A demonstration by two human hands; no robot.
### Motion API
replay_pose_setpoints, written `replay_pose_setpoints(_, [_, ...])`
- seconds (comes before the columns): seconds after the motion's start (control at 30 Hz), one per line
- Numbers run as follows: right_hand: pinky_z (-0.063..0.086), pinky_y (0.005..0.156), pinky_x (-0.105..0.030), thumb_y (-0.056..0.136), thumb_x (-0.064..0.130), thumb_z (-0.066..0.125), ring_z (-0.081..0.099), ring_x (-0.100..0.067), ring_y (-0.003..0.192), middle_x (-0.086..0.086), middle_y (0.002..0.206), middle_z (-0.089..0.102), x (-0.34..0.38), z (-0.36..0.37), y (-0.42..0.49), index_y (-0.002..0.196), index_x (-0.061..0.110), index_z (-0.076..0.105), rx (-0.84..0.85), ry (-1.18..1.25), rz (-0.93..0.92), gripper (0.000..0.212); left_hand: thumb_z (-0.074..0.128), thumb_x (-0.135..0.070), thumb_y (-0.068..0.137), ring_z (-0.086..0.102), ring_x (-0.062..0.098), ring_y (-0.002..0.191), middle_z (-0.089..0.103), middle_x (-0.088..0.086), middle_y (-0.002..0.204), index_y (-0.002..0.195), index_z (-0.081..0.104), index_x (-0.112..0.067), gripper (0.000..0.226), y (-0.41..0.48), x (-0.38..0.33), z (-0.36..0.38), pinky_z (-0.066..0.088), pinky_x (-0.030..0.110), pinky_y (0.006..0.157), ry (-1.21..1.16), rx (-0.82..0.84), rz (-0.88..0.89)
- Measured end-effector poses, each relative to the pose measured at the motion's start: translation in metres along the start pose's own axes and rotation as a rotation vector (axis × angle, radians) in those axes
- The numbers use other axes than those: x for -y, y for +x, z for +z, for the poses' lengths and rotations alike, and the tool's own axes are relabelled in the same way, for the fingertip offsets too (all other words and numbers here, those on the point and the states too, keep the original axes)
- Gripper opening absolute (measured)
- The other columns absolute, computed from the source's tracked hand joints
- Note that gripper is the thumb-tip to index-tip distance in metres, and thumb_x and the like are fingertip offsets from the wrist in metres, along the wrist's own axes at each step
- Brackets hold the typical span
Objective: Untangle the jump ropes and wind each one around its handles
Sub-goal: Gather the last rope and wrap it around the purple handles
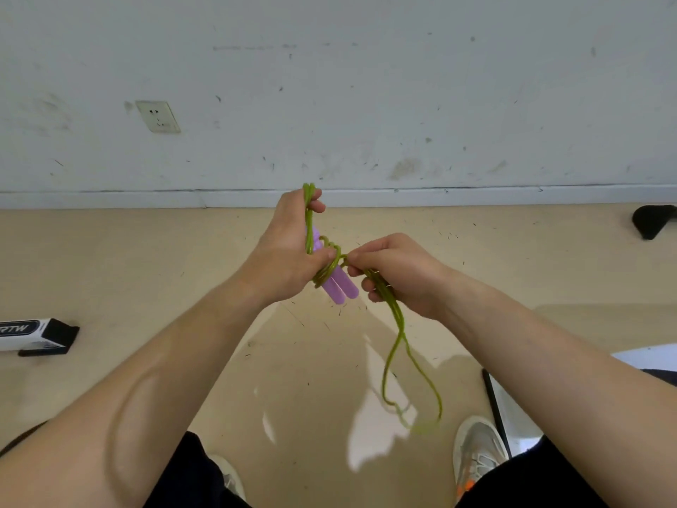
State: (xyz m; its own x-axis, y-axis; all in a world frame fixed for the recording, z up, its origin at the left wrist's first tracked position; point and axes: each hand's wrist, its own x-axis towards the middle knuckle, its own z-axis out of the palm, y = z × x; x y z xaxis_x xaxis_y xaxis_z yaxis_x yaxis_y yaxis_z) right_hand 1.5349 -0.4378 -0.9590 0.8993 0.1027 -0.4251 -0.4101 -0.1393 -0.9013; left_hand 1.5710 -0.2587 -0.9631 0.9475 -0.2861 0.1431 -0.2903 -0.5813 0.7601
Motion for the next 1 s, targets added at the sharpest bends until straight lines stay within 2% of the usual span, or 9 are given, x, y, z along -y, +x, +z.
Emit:
replay_pose_setpoints(0.1, [0.055, 0.059, -0.028, 0.09, 0.003, 0.062, 0.059, -0.015, 0.061, -0.013, 0.09, 0.07, 0.0, 0.01, -0.006, 0.105, -0.002, 0.071, -0.027, 0.204, 0.029, 0.018, 0.068, -0.009, 0.088, 0.053, 0.002, 0.094, 0.037, -0.012, 0.128, 0.145, 0.031, -0.022, 0.069, -0.005, -0.002, 0.011, 0.043, 0.014, 0.076, 0.096, -0.113, 0.093])
replay_pose_setpoints(0.2, [0.059, 0.064, -0.031, 0.088, 0.005, 0.065, 0.059, -0.013, 0.055, -0.008, 0.085, 0.071, 0.0, 0.021, -0.011, 0.104, 0.0, 0.073, -0.061, 0.336, 0.051, 0.019, 0.064, -0.004, 0.089, 0.055, 0.005, 0.089, 0.037, -0.006, 0.126, 0.14, 0.035, -0.016, 0.06, -0.005, -0.002, 0.021, 0.049, 0.022, 0.077, 0.096, -0.249, 0.15])
replay_pose_setpoints(0.4, [0.046, 0.052, -0.03, 0.103, 0.022, 0.049, 0.043, -0.015, 0.046, -0.002, 0.069, 0.065, -0.011, 0.039, -0.017, 0.111, 0.01, 0.064, -0.157, 0.322, -0.07, 0.021, 0.071, -0.007, 0.085, 0.041, 0.008, 0.122, 0.04, 0.001, 0.13, 0.14, 0.035, -0.01, 0.066, 0.005, -0.006, 0.022, 0.029, 0.003, 0.099, -0.153, -0.519, 0.037])
replay_pose_setpoints(0.5, [0.04, 0.052, -0.027, 0.104, 0.028, 0.044, 0.041, -0.015, 0.046, 0.003, 0.06, 0.058, -0.02, 0.045, -0.016, 0.102, 0.013, 0.066, -0.121, 0.204, -0.107, 0.027, 0.075, -0.016, 0.083, 0.042, 0.013, 0.127, 0.042, -0.001, 0.133, 0.137, 0.034, -0.017, 0.068, 0.012, 0.0, 0.017, 0.038, 0.029, 0.111, -0.283, -0.585, -0.086])
replay_pose_setpoints(0.6, [0.039, 0.054, -0.026, 0.104, 0.03, 0.043, 0.038, -0.008, 0.043, 0.006, 0.058, 0.049, -0.027, 0.047, -0.012, 0.093, 0.016, 0.065, -0.112, 0.123, -0.105, 0.029, 0.079, -0.02, 0.081, 0.044, 0.017, 0.131, 0.042, -0.008, 0.134, 0.133, 0.034, -0.025, 0.069, 0.015, 0.001, 0.016, 0.054, 0.044, 0.097, -0.574, -0.54, -0.251])
replay_pose_setpoints(0.7, [0.035, 0.054, -0.025, 0.104, 0.036, 0.045, 0.035, -0.009, 0.044, 0.007, 0.056, 0.045, -0.03, 0.041, -0.005, 0.082, 0.016, 0.062, -0.065, 0.066, -0.135, 0.034, 0.076, -0.007, 0.086, 0.059, 0.021, 0.119, 0.042, -0.005, 0.131, 0.134, 0.037, -0.014, 0.062, 0.015, -0.001, 0.013, 0.061, 0.034, 0.066, -0.858, -0.473, -0.418])
replay_pose_setpoints(0.83, [0.03, 0.052, -0.024, 0.099, 0.057, 0.046, 0.032, -0.012, 0.049, 0.008, 0.052, 0.04, -0.028, 0.03, -0.002, 0.064, 0.016, 0.05, 0.018, -0.075, -0.148, 0.055, 0.071, -0.002, 0.089, 0.069, 0.015, 0.089, 0.043, 0.0, 0.116, 0.142, 0.037, -0.002, 0.064, 0.019, 0.005, -0.002, 0.061, 0.05, 0.078, -1.149, -0.282, -0.466])
replay_pose_setpoints(0.93, [0.031, 0.054, -0.026, 0.096, 0.061, 0.046, 0.032, -0.013, 0.051, 0.004, 0.057, 0.039, -0.022, 0.014, 0.001, 0.059, 0.018, 0.041, -0.001, -0.347, -0.214, 0.057, 0.07, -0.004, 0.088, 0.069, 0.017, 0.084, 0.044, 0.003, 0.103, 0.115, 0.045, -0.01, 0.038, 0.015, 0.011, -0.011, 0.061, 0.044, 0.074, -1.176, -0.09, -0.435])
replay_pose_setpoints(1.0, [0.03, 0.053, -0.024, 0.096, 0.055, 0.052, 0.033, -0.01, 0.05, 0.008, 0.055, 0.04, -0.017, 0.001, 0.003, 0.059, 0.019, 0.042, -0.005, -0.434, -0.277, 0.053, 0.072, -0.009, 0.084, 0.065, 0.024, 0.096, 0.046, 0.008, 0.103, 0.1, 0.045, -0.012, 0.032, 0.012, 0.014, -0.015, 0.06, 0.04, 0.075, -1.145, 0.018, -0.43])
